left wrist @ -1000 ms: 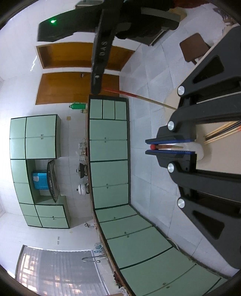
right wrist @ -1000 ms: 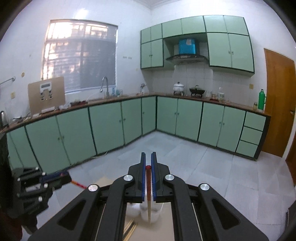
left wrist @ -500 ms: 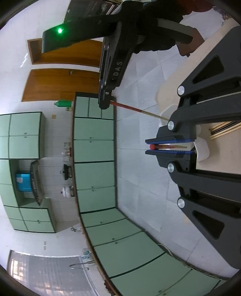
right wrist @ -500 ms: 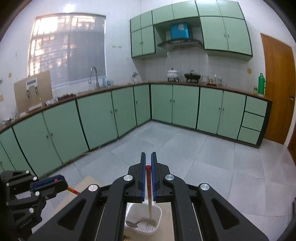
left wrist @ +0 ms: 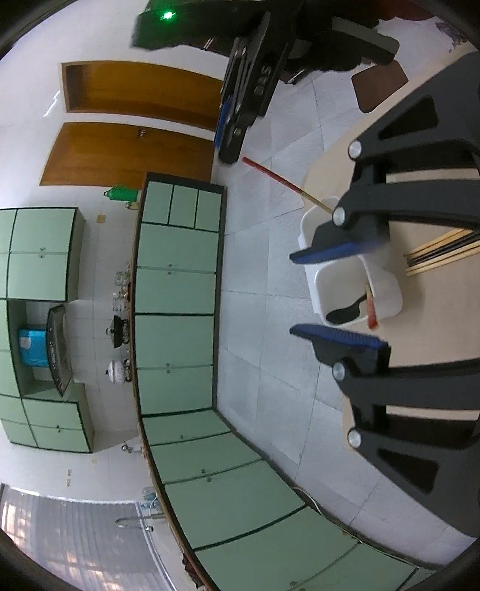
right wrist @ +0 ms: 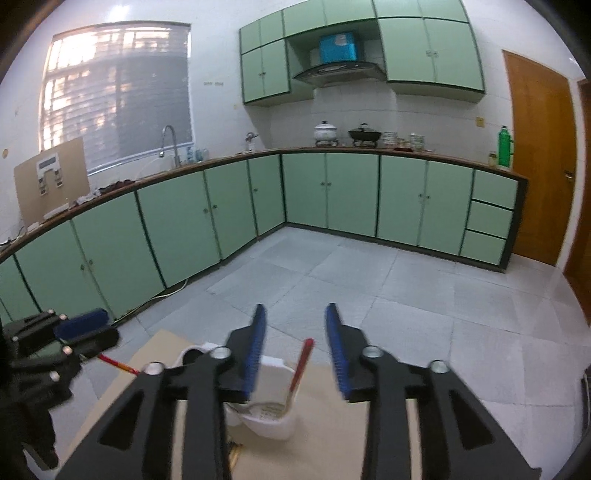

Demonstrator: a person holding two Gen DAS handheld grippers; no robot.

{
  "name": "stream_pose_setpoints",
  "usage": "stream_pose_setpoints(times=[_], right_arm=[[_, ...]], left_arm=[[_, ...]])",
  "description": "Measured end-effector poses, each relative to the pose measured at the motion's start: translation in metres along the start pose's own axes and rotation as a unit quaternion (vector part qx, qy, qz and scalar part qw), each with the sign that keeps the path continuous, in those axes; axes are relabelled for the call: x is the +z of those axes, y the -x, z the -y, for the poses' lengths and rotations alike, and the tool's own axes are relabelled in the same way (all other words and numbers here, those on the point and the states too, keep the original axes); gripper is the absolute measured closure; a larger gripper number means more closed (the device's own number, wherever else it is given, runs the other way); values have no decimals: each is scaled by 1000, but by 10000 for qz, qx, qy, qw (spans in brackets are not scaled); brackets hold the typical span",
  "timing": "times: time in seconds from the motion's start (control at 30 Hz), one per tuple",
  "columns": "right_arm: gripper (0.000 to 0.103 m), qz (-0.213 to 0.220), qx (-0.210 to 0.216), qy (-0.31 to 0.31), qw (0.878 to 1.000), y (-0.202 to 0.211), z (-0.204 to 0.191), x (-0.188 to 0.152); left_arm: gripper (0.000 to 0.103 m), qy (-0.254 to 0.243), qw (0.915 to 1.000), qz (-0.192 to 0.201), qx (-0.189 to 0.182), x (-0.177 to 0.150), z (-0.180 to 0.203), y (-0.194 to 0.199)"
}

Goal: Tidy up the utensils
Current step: 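Open both tools and withdraw them from the holder, then grasp a plain wooden chopstick with the right tool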

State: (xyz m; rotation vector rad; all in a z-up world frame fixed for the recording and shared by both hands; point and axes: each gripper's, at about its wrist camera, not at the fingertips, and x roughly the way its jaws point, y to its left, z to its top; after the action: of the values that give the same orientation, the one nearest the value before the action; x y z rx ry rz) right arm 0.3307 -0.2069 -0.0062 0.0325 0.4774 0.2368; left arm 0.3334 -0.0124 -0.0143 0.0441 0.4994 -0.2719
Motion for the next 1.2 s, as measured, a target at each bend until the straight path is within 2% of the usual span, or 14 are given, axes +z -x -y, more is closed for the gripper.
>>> stream_pose_setpoints(times=[0.1,0.17,0.37,0.5,0.73,0.83,0.93,1.07,1.2], right_arm=[[47,5,-99,-59,9999,19,4,-11],[28,12,-155,-66,9999,30,4,-19],[6,-124,-157,-222,9996,67,-5,-68],[6,-323,-211,-281,9989,85,-18,-116],[6,-776,-341,-278,9960,99,-48,-191],[7,-992,-372,-249,9941,102,-62,-223],[13,-1244,-359,-221,9913,100,-75,-247],[27,-1583,-225,-268,9868,93,-90,-267],[29,-1799,-174,-195,9833,85,-103,-276]], left_arm=[[49,-28,9998,118,125,-7,0,19],[38,-52,9997,138,190,-15,2,31],[23,7,9996,36,274,-61,11,61],[21,107,9990,-245,349,-109,17,70],[20,394,9928,-1031,459,-196,11,68],[20,434,9898,-1240,546,-216,3,66],[20,411,9862,-1443,703,-233,-7,65],[20,429,9829,-1598,810,-244,-16,66],[18,452,9823,-1616,837,-249,-20,70]])
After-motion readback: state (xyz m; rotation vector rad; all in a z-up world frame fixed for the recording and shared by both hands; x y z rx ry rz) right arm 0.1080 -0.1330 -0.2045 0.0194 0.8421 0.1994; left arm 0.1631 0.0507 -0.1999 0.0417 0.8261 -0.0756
